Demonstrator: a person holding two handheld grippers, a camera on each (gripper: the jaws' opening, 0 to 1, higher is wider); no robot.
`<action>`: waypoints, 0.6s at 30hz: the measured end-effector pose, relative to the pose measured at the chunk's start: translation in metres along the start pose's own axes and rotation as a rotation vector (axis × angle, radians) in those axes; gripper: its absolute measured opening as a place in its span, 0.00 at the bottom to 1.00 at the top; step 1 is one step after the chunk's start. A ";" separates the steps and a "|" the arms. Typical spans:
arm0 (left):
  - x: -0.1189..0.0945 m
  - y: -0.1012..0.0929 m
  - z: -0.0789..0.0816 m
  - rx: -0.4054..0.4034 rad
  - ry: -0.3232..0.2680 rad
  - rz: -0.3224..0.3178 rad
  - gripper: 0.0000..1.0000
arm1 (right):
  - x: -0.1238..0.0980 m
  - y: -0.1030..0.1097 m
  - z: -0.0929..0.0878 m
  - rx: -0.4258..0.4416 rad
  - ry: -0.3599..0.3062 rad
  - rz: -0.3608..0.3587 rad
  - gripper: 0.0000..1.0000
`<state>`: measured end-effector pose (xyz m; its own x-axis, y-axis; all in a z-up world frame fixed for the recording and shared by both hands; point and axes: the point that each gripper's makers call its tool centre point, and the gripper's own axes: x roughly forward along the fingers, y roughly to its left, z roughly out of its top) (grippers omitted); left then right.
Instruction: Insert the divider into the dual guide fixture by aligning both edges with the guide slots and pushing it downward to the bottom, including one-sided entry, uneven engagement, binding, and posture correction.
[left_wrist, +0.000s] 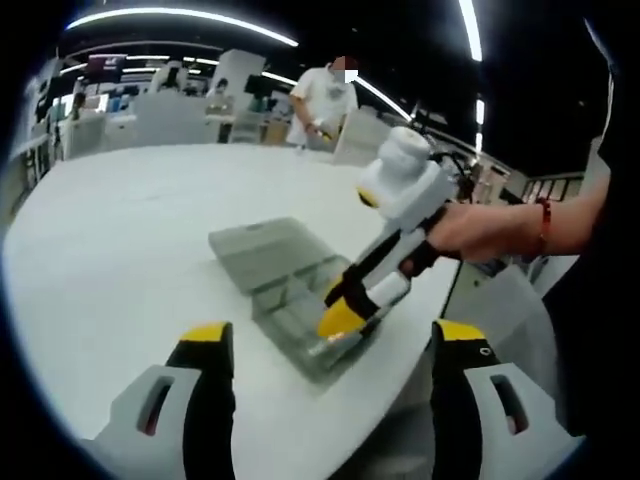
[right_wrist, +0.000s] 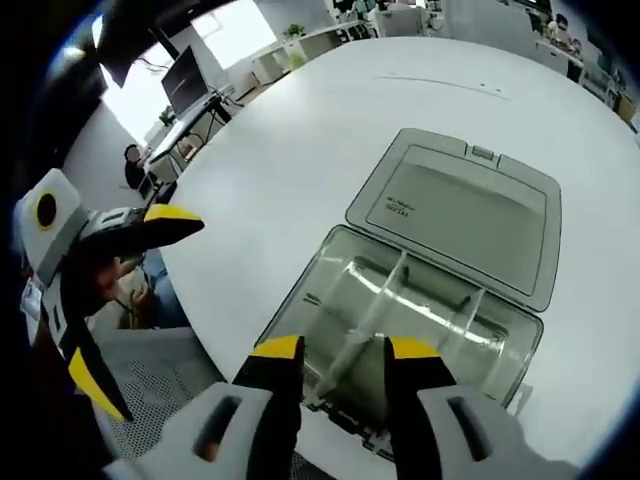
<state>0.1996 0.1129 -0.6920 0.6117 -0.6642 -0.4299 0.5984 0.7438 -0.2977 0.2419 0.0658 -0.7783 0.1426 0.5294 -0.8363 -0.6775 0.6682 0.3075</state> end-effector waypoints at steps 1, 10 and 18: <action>0.000 -0.001 0.000 0.002 0.001 0.001 0.79 | 0.000 0.001 0.000 -0.001 -0.004 0.003 0.30; 0.004 -0.019 0.007 0.027 0.002 -0.010 0.80 | -0.006 0.010 0.013 0.000 -0.103 0.040 0.39; 0.008 -0.035 0.010 0.055 0.014 -0.018 0.80 | -0.013 0.011 0.014 -0.052 -0.147 0.038 0.54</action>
<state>0.1888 0.0810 -0.6765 0.5934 -0.6762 -0.4367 0.6372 0.7261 -0.2585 0.2428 0.0739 -0.7574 0.2179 0.6273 -0.7477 -0.7201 0.6204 0.3107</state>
